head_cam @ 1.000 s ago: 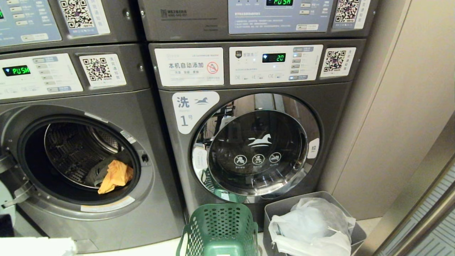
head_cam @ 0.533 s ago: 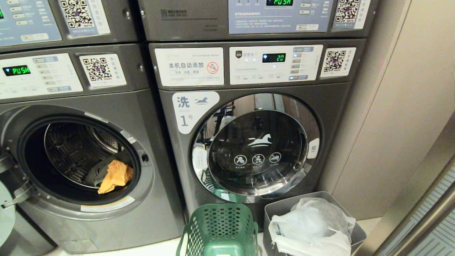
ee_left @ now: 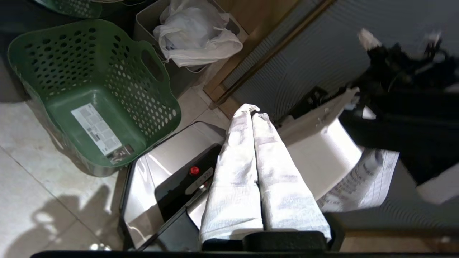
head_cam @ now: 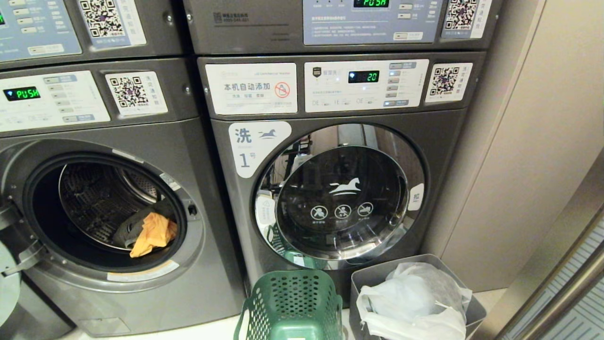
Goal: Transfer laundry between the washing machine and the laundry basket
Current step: Pick a cloth and place it into the basket
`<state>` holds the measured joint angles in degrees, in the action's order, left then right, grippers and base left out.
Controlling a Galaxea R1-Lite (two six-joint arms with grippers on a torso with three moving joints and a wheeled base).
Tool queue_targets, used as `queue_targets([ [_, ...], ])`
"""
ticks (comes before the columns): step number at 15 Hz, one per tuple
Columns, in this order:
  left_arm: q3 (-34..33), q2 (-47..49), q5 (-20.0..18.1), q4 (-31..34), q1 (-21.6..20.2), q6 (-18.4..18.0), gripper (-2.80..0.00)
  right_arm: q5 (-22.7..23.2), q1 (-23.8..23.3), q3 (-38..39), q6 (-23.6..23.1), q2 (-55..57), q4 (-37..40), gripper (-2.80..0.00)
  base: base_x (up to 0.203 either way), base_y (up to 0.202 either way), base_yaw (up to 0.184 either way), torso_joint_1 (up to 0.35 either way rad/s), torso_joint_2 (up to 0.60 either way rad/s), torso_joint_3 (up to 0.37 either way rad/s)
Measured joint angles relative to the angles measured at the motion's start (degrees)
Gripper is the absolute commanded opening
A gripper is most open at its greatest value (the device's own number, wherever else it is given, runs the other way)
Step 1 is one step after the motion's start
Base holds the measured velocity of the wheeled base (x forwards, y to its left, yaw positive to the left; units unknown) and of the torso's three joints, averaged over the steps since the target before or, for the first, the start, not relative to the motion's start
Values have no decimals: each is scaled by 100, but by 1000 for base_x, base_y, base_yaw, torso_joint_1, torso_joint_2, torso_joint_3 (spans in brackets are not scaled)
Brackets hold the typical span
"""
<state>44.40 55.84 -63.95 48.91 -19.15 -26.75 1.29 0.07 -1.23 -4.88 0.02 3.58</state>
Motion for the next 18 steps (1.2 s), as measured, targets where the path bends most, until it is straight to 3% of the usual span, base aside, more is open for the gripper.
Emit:
queue_targets([
  [2, -92, -160, 470, -1013, 134, 1607, -280, 0, 0, 0, 0, 0, 0, -280, 0, 0, 0, 0, 0, 0],
  [3, -203, -245, 918, -1648, 258, 2334, -280, 0, 0, 0, 0, 0, 0, -280, 0, 0, 0, 0, 0, 0],
  [5, -451, -417, 2079, -2758, 450, 3258, -280, 0, 0, 0, 0, 0, -1, -280, 0, 0, 0, 0, 0, 0],
  [6, -552, -540, 2720, -3163, 505, 3342, -280, 0, 0, 0, 2, 0, -1, -280, 0, 0, 0, 0, 0, 0],
  [8, -894, -883, 3855, -3612, 634, 3138, -280, 0, 0, 0, 0, 0, 0, -280, 0, 0, 0, 0, 0, 0],
  [13, -2771, -2154, 6041, -4502, 1833, 2949, -280, 0, 0, 0, 2, 0, 0, -280, 0, 0, 0, 0, 0, 0],
  [15, -3604, -2794, 6371, -4698, 2027, 2925, -280, 0, 0, 0, -2, 0, 0, -280, 0, 0, 0, 0, 0, 0],
  [18, -4297, -3816, 6416, -4983, 2074, 2887, -280, 0, 0, 0, 2, 0, 0, -280, 0, 0, 0, 0, 0, 0],
])
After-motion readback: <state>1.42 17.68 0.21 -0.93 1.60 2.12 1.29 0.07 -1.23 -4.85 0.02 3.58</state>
